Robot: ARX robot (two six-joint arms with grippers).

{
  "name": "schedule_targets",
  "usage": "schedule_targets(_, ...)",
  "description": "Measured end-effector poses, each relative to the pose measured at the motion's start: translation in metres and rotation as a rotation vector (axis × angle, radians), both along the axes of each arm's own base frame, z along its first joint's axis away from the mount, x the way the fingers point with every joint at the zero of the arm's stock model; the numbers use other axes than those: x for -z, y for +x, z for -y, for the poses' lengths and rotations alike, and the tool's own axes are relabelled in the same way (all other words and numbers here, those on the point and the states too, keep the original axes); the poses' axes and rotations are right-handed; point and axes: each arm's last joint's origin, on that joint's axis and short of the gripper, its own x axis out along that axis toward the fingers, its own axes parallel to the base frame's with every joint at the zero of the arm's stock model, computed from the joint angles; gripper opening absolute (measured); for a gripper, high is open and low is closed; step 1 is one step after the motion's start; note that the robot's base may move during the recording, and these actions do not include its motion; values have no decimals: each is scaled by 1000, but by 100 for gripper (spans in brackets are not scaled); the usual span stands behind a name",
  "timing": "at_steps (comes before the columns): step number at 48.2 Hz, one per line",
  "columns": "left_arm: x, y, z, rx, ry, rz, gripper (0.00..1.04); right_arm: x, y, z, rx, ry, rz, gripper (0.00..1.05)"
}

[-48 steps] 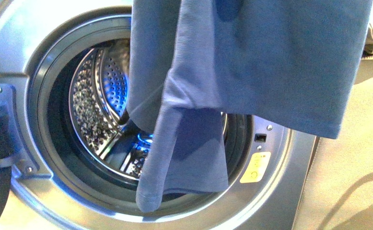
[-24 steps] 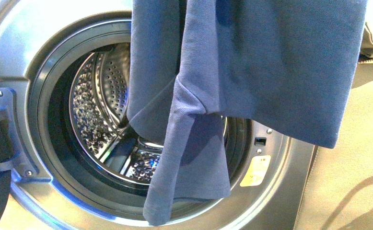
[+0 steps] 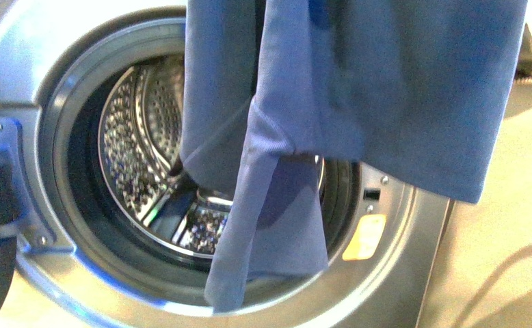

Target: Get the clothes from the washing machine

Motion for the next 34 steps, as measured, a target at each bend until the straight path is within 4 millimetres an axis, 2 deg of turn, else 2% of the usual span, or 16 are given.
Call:
schedule_targets(13, 0, 0, 0, 0, 0, 0, 13, -5, 10, -37, -114, -5, -17, 97)
schedule_targets(34, 0, 0, 0, -4, 1, 1, 13, 2, 13, -85, -151, -42, -68, 97)
